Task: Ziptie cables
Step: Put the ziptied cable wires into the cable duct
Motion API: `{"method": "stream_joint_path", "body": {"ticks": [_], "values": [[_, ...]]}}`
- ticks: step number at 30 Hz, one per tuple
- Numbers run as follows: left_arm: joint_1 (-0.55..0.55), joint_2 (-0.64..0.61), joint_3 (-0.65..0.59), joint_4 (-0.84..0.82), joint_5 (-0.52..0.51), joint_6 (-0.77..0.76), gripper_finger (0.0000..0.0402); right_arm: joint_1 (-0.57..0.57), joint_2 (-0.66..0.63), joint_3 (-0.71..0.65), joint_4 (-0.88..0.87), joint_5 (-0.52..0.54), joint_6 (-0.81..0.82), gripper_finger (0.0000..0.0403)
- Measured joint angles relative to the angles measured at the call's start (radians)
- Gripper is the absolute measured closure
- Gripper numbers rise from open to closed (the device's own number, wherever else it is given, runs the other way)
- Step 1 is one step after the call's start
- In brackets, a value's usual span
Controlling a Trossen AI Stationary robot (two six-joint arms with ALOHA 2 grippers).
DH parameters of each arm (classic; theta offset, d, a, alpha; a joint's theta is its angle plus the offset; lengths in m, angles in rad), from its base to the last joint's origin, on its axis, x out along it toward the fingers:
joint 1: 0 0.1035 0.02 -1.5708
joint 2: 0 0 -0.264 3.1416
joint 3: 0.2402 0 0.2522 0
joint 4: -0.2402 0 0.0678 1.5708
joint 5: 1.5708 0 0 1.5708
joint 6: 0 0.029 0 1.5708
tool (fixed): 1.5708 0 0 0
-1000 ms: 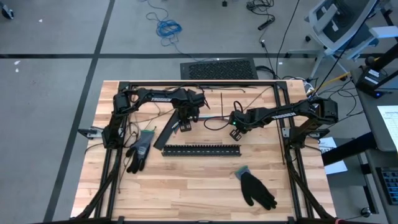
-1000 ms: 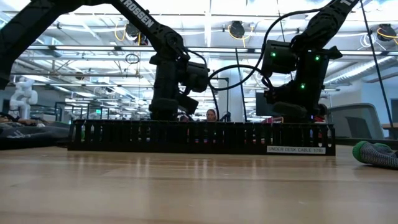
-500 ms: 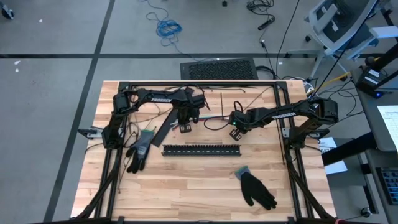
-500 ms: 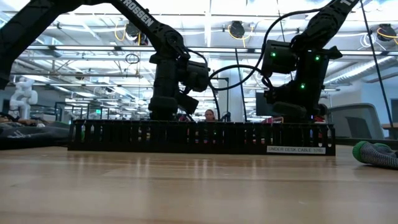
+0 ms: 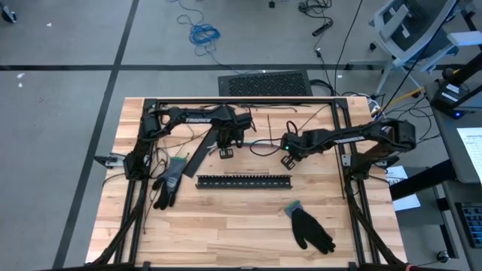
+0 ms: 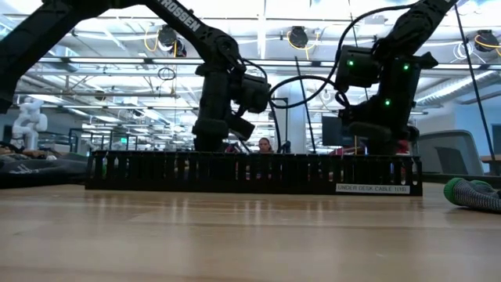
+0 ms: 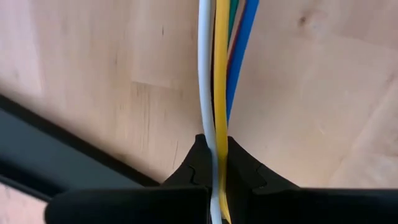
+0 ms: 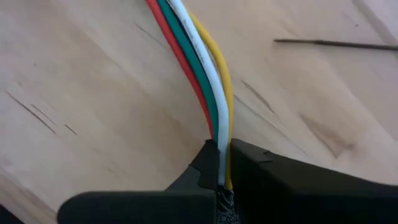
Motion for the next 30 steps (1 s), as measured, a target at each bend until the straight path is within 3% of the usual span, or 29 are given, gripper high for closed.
{"method": "stream_joint_path", "body": {"ticks": [17,22,30], "values": [[0.006,-0.002,0.157,-0.134,-0.061,0.045,0.0384,0.000,-0.182,0.002,-0.007,0.033,0.028,0.0402],[-0.001,-0.004,0.136,-0.039,-0.002,0.011,0.0384,0.000,-0.232,0.002,-0.065,0.041,0.048,0.0402],[-0.024,-0.001,0.005,0.064,0.035,-0.006,0.0377,0.000,-0.239,0.004,-0.111,0.036,0.050,0.0402]]}}
